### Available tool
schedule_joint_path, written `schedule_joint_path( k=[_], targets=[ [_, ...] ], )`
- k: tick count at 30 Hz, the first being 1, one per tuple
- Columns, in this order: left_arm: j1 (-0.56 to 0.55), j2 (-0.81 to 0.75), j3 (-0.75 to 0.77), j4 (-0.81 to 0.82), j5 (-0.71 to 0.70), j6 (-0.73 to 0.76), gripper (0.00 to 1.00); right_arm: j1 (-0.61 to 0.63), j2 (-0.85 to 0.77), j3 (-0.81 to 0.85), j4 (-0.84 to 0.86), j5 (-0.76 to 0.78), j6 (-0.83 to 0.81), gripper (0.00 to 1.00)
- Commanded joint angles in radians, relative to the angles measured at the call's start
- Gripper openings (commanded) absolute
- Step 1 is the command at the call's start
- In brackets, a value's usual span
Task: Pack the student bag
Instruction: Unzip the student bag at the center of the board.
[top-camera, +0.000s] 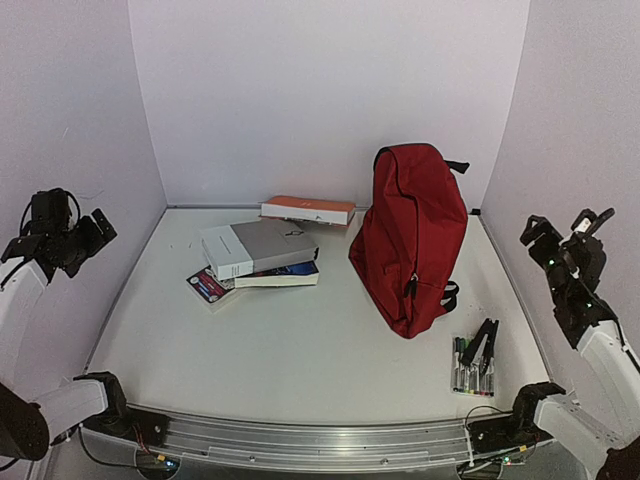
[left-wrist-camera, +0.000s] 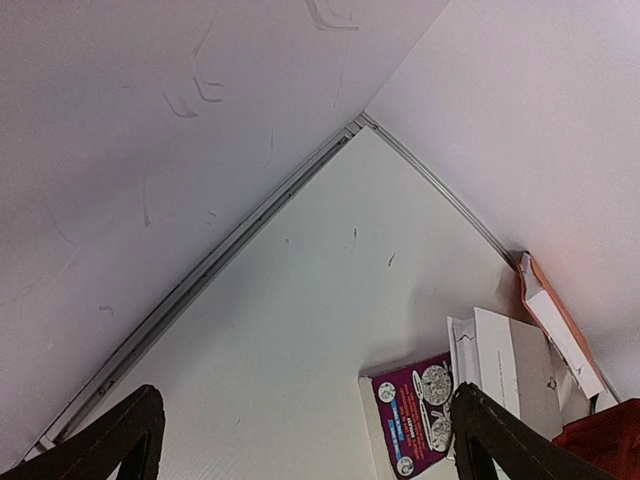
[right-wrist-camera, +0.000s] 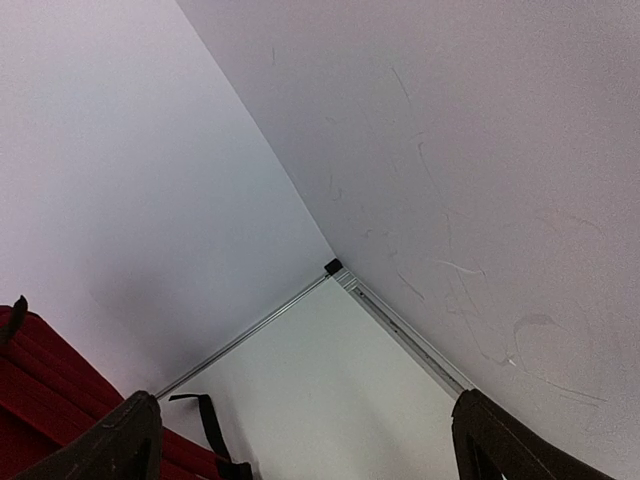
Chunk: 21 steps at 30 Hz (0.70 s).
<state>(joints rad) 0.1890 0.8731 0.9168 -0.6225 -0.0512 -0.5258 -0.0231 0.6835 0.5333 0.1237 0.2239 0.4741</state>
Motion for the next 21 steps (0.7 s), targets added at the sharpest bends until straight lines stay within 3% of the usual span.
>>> schedule_joint_path(
  k=[1,6,13,18,21],
  targets=[
    [0.003,0.02,0.097,-0.053,0.011,0.014,1.0,0.001,0.009,0.088,-0.043,-0.101,-0.043,0.98],
    [0.001,0.062,0.16,-0.086,0.049,0.093,1.0,0.001,0.07,0.175,-0.098,-0.267,-0.075,0.98],
    [-0.001,0.187,0.241,-0.075,0.274,0.24,1.0,0.009,0.183,0.323,-0.186,-0.557,-0.081,0.98],
    [-0.101,0.245,0.233,-0.007,0.34,0.253,1.0,0.107,0.218,0.422,-0.246,-0.585,-0.104,0.98],
    [-0.203,0.271,0.227,0.042,0.337,0.292,1.0,0.243,0.276,0.484,-0.28,-0.531,-0.128,0.98]
  ],
)
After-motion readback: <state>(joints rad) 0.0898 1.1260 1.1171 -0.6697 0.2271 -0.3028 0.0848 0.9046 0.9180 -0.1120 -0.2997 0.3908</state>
